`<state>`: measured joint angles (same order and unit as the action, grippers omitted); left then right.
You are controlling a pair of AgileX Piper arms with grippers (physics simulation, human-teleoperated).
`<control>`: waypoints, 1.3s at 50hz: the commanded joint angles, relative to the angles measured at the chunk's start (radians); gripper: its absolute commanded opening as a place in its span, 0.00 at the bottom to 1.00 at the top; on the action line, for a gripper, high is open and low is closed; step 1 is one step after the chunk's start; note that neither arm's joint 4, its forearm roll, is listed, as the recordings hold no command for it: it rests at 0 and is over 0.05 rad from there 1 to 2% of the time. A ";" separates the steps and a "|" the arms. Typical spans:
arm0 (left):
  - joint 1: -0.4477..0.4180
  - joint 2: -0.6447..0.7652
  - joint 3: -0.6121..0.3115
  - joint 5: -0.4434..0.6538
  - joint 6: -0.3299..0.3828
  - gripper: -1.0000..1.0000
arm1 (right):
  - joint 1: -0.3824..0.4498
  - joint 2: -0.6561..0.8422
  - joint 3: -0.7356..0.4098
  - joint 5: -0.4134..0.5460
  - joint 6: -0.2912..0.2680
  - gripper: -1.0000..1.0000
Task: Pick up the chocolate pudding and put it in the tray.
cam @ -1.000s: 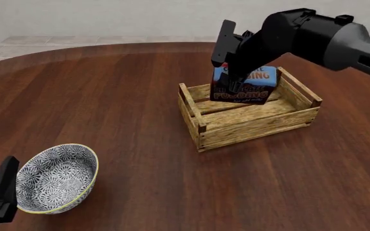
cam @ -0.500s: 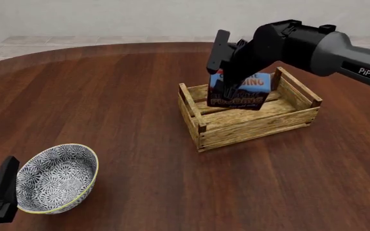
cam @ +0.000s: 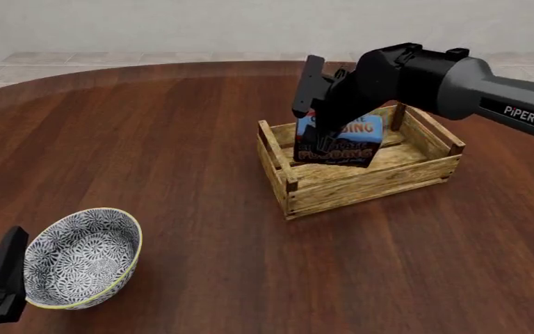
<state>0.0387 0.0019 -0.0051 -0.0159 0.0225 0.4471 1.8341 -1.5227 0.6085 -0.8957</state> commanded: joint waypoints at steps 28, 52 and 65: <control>-0.001 0.001 -0.001 0.002 0.001 1.00 | 0.012 0.010 0.043 -0.050 0.040 0.00; -0.003 0.000 0.005 -0.001 0.006 1.00 | 0.007 0.019 0.053 -0.067 0.045 0.00; -0.005 0.002 0.003 0.001 0.006 1.00 | 0.009 0.035 0.061 -0.089 0.054 0.00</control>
<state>0.0351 0.0034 -0.0025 -0.0151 0.0278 0.4566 1.8614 -1.4659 0.5346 -0.8675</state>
